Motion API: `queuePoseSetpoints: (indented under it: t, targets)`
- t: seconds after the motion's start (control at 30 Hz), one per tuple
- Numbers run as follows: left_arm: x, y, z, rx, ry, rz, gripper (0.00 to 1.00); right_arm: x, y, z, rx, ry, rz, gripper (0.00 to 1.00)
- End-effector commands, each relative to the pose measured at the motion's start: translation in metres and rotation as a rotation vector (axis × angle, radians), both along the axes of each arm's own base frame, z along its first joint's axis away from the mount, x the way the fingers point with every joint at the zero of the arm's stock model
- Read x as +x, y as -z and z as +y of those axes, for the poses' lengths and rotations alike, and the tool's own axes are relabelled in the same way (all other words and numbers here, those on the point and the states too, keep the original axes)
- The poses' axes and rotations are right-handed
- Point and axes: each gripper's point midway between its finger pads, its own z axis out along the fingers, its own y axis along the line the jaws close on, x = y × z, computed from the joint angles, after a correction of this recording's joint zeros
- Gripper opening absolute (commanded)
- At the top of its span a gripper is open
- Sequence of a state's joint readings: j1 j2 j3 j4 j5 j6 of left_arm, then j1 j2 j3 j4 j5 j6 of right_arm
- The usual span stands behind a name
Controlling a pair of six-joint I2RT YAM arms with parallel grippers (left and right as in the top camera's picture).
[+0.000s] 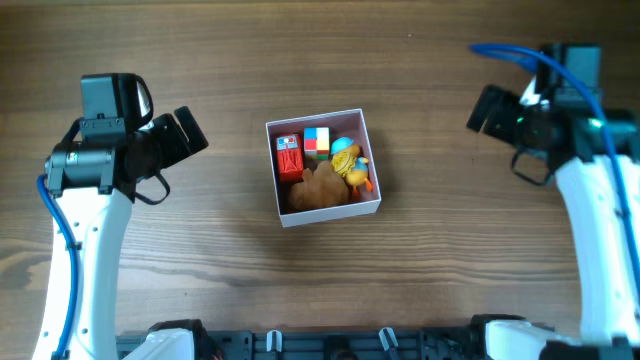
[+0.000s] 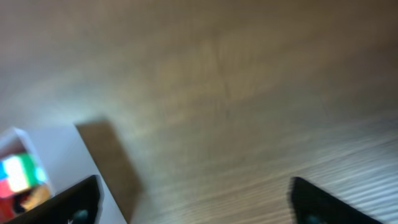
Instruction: Pack container
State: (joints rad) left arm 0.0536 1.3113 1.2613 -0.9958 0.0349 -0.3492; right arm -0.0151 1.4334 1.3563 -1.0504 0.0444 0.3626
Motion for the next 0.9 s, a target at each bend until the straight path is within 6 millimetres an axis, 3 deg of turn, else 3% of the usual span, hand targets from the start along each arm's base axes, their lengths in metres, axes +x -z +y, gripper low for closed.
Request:
queuePoseSetpoints:
  t: [0.0, 0.03, 0.07, 0.1, 0.13, 0.3, 0.4, 0.67, 0.87]
  targets:
    - [0.0, 0.001, 0.003, 0.008, -0.004, 0.005, 1.0, -0.016, 0.065, 0.021, 0.061, -0.053, 0.167, 0.62]
    - [0.0, 0.001, 0.003, 0.008, -0.004, 0.005, 1.0, -0.021, 0.084, 0.029, 0.08, -0.073, 0.206, 0.36]
    - [0.0, 0.001, 0.003, 0.008, -0.004, 0.005, 1.0, -0.023, 0.094, 0.035, 0.093, -0.094, 0.227, 0.21]
    - [0.0, 0.001, 0.003, 0.008, -0.004, 0.005, 1.0, -0.025, 0.104, 0.043, 0.108, -0.127, 0.245, 0.08]
    - [0.0, 0.001, 0.003, 0.008, -0.004, 0.005, 1.0, -0.027, 0.111, 0.049, 0.117, -0.144, 0.256, 0.04]
    - [0.0, 0.001, 0.003, 0.008, -0.004, 0.005, 1.0, -0.039, 0.146, 0.085, 0.111, -0.272, 0.309, 0.04]
    - [0.0, 0.001, 0.003, 0.008, -0.004, 0.005, 1.0, -0.043, 0.154, 0.113, 0.153, -0.383, 0.309, 0.04]
    - [0.0, 0.001, 0.003, 0.008, -0.004, 0.005, 1.0, -0.068, 0.149, 0.184, 0.267, -0.716, 0.299, 0.04]
    - [0.0, 0.001, 0.003, 0.008, -0.004, 0.005, 1.0, -0.075, 0.142, 0.201, 0.344, -0.832, 0.279, 0.04]
